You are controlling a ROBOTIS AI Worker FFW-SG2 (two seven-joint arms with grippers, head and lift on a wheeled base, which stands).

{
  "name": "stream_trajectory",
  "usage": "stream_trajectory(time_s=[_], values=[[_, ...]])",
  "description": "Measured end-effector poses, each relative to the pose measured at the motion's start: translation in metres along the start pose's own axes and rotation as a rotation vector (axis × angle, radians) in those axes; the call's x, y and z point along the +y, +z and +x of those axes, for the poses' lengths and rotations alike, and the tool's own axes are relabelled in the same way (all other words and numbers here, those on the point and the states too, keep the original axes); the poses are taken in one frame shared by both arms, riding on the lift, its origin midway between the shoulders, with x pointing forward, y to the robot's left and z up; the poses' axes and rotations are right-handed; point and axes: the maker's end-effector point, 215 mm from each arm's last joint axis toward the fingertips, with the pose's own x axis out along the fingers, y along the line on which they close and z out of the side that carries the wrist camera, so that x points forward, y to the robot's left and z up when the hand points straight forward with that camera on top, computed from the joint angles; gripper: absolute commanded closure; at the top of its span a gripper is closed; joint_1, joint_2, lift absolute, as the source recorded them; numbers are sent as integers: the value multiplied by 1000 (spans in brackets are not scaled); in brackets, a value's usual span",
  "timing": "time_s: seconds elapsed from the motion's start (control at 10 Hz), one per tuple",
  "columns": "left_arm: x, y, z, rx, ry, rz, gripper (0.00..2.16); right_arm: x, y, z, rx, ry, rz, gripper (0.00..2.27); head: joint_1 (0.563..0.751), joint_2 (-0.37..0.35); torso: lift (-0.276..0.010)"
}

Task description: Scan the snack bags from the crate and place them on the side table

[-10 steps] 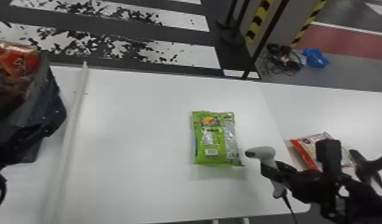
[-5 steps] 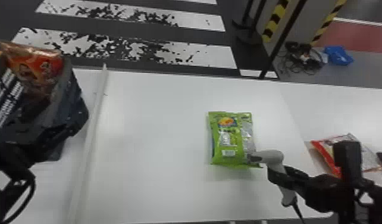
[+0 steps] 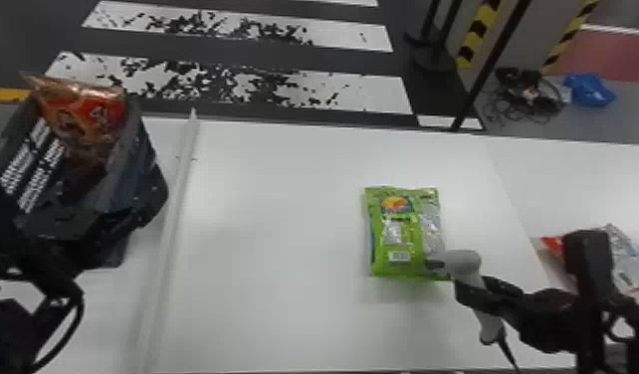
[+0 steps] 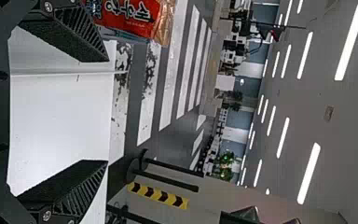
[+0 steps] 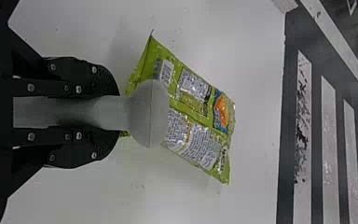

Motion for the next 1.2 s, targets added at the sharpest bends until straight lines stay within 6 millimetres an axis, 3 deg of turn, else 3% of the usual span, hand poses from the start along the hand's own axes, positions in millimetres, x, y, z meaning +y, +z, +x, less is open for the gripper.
stream_trajectory(time_s=[0.5, 0.8, 1.2], values=[[-1, -3, 0, 8, -2, -3, 100, -4, -2, 1, 3, -4, 3, 2246, 695, -122, -94], [-1, -4, -2, 9, -2, -5, 100, -57, 8, -7, -44, -97, 24, 2246, 695, -192, -94], [-5, -4, -1, 11, -8, -3, 100, -127, 13, 10, -80, -189, 8, 2246, 695, -263, -94]])
